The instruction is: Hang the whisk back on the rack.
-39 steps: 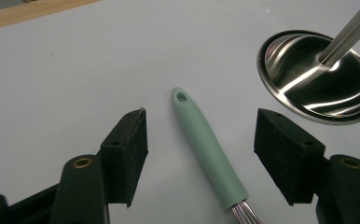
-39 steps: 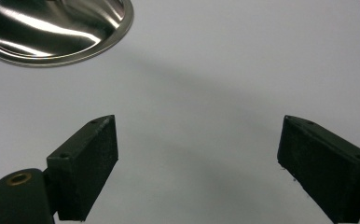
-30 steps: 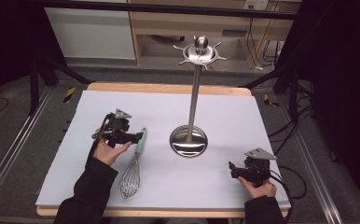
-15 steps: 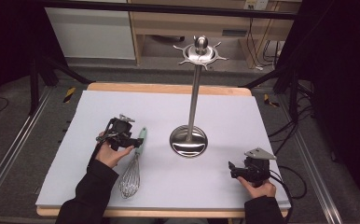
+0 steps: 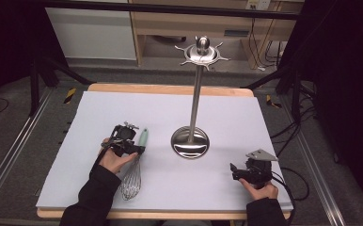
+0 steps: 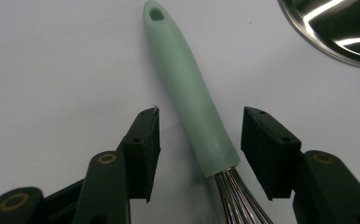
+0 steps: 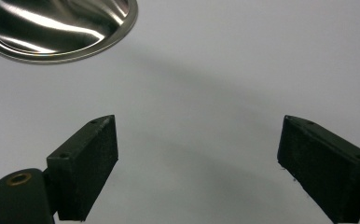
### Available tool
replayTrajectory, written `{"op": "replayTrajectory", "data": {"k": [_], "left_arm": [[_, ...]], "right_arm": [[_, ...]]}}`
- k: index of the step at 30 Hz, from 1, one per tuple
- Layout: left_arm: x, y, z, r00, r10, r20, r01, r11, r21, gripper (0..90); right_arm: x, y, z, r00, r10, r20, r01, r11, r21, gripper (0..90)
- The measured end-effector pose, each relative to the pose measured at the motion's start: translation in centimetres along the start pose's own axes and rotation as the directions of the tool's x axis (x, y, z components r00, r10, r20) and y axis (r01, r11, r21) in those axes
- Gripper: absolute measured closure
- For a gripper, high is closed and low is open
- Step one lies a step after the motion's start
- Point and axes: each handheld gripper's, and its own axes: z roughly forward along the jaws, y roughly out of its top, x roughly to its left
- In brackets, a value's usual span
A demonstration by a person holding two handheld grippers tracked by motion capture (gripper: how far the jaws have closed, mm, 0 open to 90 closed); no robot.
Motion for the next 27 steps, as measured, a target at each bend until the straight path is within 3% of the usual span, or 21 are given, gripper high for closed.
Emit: {"op": "replayTrajectory", "data": {"k": [16, 21, 27], "left_arm": [[-0.5, -0.4, 1.4, 0.9998, -0.021, 0.003, 0.021, 0.9955, 0.093, 59.6], [-0.6, -0.2, 1.4, 0.9992, -0.040, -0.004, 0.040, 0.9933, 0.109, 61.6], [-0.6, -0.1, 1.4, 0.9993, -0.037, 0.005, 0.036, 0.9910, 0.129, 63.5]], "right_arm": [[0.1, 0.0, 0.0, 1.0000, 0.002, -0.001, -0.002, 1.000, 0.005, 12.6], [0.0, 0.0, 0.1, 1.0000, 0.002, -0.002, -0.002, 1.000, 0.006, 12.6], [0.0, 0.0, 0.1, 1.0000, 0.000, -0.004, 0.000, 1.000, 0.010, 12.6]]}}
